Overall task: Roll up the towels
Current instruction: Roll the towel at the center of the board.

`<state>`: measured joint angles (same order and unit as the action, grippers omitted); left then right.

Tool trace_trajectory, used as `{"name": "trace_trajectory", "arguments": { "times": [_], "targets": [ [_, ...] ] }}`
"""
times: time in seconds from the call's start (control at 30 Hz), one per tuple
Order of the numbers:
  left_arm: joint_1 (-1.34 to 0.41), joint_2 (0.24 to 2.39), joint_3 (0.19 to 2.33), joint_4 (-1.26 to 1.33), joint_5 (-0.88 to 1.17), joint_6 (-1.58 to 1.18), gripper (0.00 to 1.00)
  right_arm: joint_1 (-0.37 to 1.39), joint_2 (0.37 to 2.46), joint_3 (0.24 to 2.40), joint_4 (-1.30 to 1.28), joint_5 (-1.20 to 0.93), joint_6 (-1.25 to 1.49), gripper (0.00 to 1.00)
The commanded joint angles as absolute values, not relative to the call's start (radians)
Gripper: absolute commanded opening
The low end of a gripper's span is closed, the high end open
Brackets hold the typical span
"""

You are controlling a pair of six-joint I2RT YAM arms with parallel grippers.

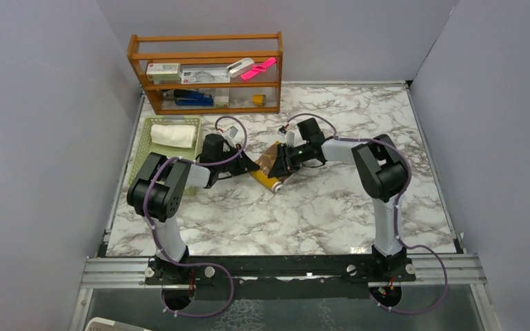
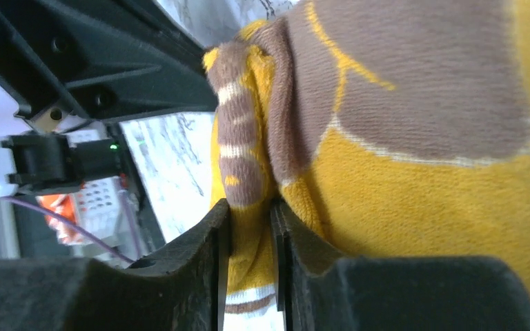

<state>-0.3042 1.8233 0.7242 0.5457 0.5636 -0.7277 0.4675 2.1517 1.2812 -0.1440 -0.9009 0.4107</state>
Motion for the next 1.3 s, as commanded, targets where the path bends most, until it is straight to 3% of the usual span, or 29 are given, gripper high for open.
{"name": "trace_trajectory", "arguments": {
  "times": [0.0, 0.1, 0.17, 0.3, 0.33, 0.53, 0.93, 1.27],
  "targets": [
    [-0.276, 1.857, 0.692, 0.522, 0.402, -0.668, 0.0, 0.488, 2.05, 1.202, -0.206, -0.653, 0.281, 0.3],
    [-0.278, 1.848, 0.681, 0.519, 0.4, -0.662, 0.0, 0.51, 1.946, 1.192, -0.175, -0.546, 0.255, 0.19],
    [-0.279, 1.841, 0.676, 0.519, 0.399, -0.66, 0.0, 0.538, 1.861, 1.169, -0.143, -0.448, 0.226, 0.19],
    [-0.282, 1.835, 0.672, 0.518, 0.399, -0.655, 0.0, 0.602, 1.744, 1.124, -0.1, -0.311, 0.163, 0.29],
    [-0.282, 1.835, 0.672, 0.518, 0.4, -0.654, 0.0, 0.617, 1.724, 1.119, -0.097, -0.281, 0.151, 0.42],
    [-0.282, 1.842, 0.681, 0.518, 0.418, -0.657, 0.0, 0.819, 1.605, 1.065, -0.052, -0.051, 0.022, 0.51],
    [-0.282, 1.857, 0.69, 0.517, 0.432, -0.655, 0.0, 0.94, 1.782, 1.168, -0.16, 0.232, -0.085, 0.52],
    [-0.282, 1.868, 0.707, 0.5, 0.441, -0.646, 0.0, 0.939, 1.853, 1.165, -0.199, 0.271, -0.08, 0.5]
  ]
}}
